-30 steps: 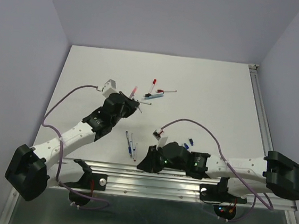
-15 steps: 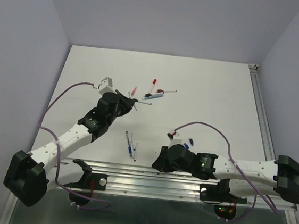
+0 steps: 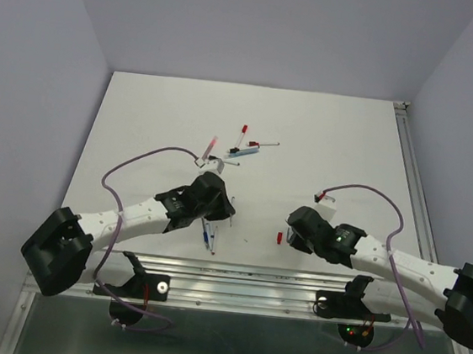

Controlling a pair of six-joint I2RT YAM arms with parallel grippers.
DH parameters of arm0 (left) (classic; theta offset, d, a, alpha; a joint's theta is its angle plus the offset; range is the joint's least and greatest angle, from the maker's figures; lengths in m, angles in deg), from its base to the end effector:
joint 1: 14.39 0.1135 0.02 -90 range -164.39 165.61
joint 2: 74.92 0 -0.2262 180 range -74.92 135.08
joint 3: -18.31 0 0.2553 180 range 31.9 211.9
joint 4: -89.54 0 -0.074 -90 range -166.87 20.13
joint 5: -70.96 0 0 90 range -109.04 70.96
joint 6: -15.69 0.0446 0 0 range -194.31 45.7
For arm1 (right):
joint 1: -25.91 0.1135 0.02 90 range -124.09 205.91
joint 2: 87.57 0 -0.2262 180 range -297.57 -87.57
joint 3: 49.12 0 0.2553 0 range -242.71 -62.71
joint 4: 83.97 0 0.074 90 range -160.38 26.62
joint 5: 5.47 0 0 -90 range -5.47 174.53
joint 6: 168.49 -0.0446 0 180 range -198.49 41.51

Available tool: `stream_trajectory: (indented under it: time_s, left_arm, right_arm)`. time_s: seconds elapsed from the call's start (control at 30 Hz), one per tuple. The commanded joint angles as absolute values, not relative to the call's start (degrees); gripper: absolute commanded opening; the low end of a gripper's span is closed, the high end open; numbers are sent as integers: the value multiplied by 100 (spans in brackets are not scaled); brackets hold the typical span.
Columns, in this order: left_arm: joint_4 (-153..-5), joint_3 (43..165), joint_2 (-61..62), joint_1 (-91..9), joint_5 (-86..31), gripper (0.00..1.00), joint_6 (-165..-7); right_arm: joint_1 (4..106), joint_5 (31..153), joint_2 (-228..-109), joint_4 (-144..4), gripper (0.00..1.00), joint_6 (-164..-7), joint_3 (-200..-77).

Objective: Open the pen caps

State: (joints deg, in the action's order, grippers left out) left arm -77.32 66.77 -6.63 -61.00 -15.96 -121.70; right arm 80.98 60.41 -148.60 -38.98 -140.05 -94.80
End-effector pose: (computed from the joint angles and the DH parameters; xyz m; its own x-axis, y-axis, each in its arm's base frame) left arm 0.1913 -0.1989 0.1725 -0.7644 -0.2612 -0.5895 0.1952 0.7776 -0.5977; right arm 0.1371 0.1645 0.1441 -0.7931 0.2660 -0.5479 0.1363 0.9543 0.2660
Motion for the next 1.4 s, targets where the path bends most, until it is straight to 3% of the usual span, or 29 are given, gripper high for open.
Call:
stream_trajectory:
  time_s: [0.0,0.23,0.67,0.97,1.0,1.17,1.2,1.27,1.33,1.37]
  left_arm:
    - [-7048,7127,-224,-6334,-1298,0,-11852]
    - [-6765,7523,470,-6607,-1288,0,-11834]
    - [-6360,7523,541,-6686,-1201,0,-11939]
    - [-6193,7698,568,-6695,-1086,12,-11966]
    - [-6184,7708,559,-6695,-1086,19,-11957]
    - [-6070,7874,480,-6704,-963,26,-11922]
    - [-6035,7909,471,-6695,-937,34,-11913]
    - [-5929,8084,445,-6704,-806,38,-11878]
    - [-5833,8217,427,-6695,-630,51,-11843]
    - [-5728,8357,410,-6695,-455,62,-11825]
  right_arm:
    - [7944,5649,-14436,-3145,13,-14256,-9558]
    - [7891,5886,-14302,-3390,15,-14362,-9118]
    - [7812,6150,-15146,-4146,25,-14054,-9136]
    - [7812,6230,-15445,-4199,34,-13966,-9285]
    - [7812,6221,-15445,-4147,35,-13975,-9303]
    - [7812,6151,-15278,-3980,43,-13993,-9434]
    - [7803,6116,-15182,-3893,44,-13993,-9461]
    - [7812,6037,-15085,-3778,48,-14001,-9575]
    - [7803,5905,-14909,-3576,50,-13993,-9671]
    - [7812,5861,-14848,-3506,54,-13984,-9759]
